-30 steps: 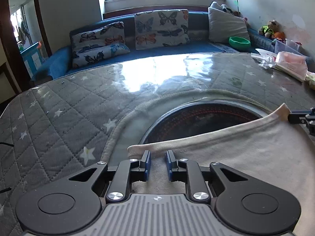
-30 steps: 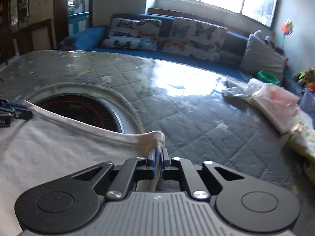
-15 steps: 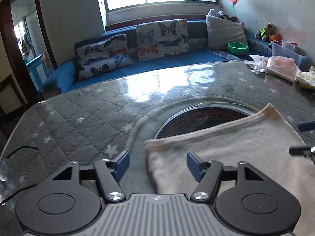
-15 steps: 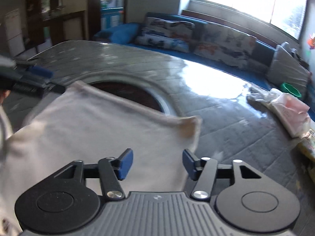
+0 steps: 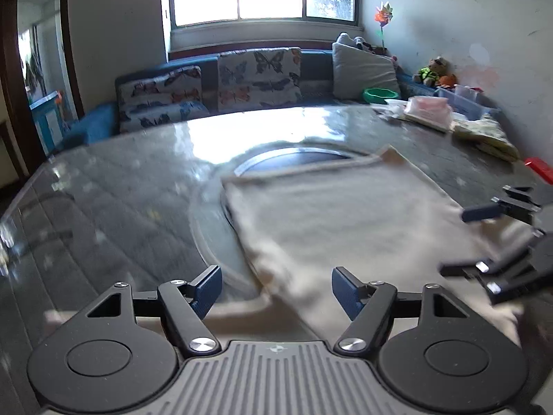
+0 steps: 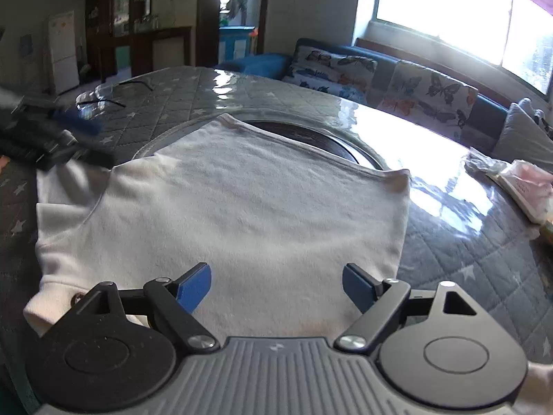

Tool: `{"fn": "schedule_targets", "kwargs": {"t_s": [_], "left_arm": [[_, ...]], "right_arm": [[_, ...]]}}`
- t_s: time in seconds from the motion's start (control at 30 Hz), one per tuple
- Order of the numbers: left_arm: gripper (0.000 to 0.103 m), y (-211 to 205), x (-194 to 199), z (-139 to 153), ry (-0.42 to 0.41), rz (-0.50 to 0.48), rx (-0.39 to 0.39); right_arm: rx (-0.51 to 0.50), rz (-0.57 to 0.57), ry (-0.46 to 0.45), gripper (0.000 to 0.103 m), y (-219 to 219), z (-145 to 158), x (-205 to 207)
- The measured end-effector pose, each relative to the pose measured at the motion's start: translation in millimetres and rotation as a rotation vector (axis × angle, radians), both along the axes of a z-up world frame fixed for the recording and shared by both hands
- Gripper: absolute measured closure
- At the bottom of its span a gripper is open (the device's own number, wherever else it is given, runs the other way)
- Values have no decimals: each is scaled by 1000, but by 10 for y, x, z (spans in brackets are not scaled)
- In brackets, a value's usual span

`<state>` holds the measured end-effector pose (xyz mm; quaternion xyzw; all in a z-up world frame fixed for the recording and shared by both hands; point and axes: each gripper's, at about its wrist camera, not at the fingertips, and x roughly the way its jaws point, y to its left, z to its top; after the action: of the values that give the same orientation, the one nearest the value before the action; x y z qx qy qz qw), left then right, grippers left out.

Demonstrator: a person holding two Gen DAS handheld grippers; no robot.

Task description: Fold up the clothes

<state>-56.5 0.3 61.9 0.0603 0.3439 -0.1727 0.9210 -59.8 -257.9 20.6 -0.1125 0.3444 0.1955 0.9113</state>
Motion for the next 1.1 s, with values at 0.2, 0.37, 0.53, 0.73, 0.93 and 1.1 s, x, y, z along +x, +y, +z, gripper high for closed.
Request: {"fn": "schedule_targets", "kwargs": {"t_s": [0.2,0.37,0.53,0.73,0.93,1.1], "left_arm": [[32,-35,-107,-185,64,22,-25],[32,-72,-139,-93,59,32,-78],[32,-171,43,-48,56,1,-156],[32,-132,382,-213,122,65,-212],[32,-75,389,-243,130,83,-211],[31,-131,506,-210,124,100,-225]], "right_arm": [[74,-50,-6,10,-125,-120,-71],[84,-45,-23,4,-145,-157,-118],[81,-31,-17,0,-121,-175,-118],[83,-31,-16,0,-125,-186,-117],[89,-32,-12,0,-129,-190,-107],[92,-33,-10,0,-131,-187,-107]]}}
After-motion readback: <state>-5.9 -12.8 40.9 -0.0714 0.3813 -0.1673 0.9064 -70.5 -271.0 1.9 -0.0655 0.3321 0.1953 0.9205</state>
